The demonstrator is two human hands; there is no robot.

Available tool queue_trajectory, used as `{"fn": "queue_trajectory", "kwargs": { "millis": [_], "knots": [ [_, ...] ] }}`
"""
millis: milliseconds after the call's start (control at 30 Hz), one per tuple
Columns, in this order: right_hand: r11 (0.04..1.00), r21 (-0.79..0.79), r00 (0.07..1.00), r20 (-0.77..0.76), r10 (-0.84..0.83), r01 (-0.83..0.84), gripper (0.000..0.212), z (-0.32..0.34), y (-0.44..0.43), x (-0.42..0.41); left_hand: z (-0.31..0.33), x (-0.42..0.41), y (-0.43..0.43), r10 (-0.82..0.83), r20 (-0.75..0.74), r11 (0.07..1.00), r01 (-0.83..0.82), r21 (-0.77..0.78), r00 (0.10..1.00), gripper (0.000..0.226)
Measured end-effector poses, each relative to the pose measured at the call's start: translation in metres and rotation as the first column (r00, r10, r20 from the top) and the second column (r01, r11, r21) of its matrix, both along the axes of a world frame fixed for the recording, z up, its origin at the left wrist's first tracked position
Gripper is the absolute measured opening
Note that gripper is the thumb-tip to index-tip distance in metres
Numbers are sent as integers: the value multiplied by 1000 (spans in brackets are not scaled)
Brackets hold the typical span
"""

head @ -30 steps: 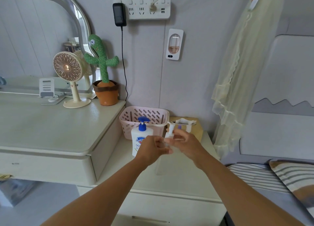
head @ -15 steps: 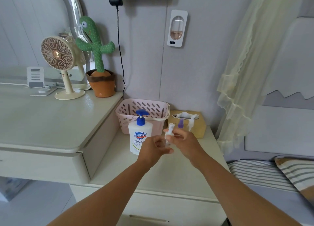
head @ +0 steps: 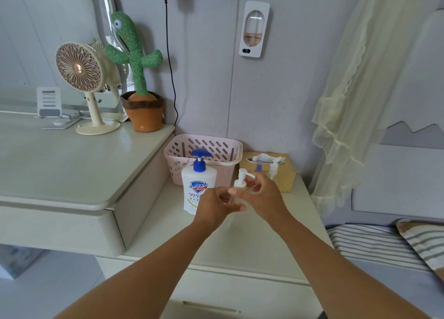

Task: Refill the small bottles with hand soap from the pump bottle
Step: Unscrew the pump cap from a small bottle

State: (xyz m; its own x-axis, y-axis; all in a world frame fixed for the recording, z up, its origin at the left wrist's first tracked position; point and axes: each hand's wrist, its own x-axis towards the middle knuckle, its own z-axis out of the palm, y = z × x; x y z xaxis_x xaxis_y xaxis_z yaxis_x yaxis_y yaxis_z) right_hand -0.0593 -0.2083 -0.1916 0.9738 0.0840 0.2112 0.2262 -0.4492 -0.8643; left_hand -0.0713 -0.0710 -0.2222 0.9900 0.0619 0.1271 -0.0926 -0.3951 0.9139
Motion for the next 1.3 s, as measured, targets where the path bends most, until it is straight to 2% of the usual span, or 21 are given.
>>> {"fn": "queue_trajectory", "kwargs": {
  "millis": [100, 200, 300, 467, 600, 700, 833, 1000, 1300],
  "knots": [
    [997, -69, 995, 95, 31, -25, 30, 1, 0, 1, 0, 0, 1, 52, 16, 998, -52, 28, 999, 33],
    [997, -59, 997, 47, 56, -53, 44, 5, 2, -2, 1, -1, 1, 49, 24, 998, -50, 47, 999, 39],
    [999, -50, 1000, 27, -14, 15, 60, 5, 5, -2, 2, -2, 3, 37, 12, 998, -38, 57, 999, 41],
    [994, 9, 994, 35, -108, 108, 54, 5, -13, -2, 3, -2, 8, 36, -11, 999, -36, -4, 999, 39],
    [998, -14, 997, 39, -62, 63, 57, 8, -5, -8, 4, -3, 9, 35, -11, 999, -35, -1, 999, 38],
    [998, -44, 998, 58, -40, 42, 50, 7, 8, -7, 4, -4, 9, 38, -11, 999, -37, 33, 999, 41],
    [995, -91, 993, 115, -38, 49, 33, 12, 8, -5, 3, -3, 11, 45, -32, 999, -45, -5, 998, 44],
    [998, 58, 987, 155, -43, 35, 26, 35, 6, -10, 0, -1, 12, 35, -43, 999, -35, 2, 998, 45],
    [987, 144, 929, 350, -120, 73, 19, 91, 4, -16, 7, -5, 11, 25, -55, 1000, -24, 15, 998, 40]
  ]
}}
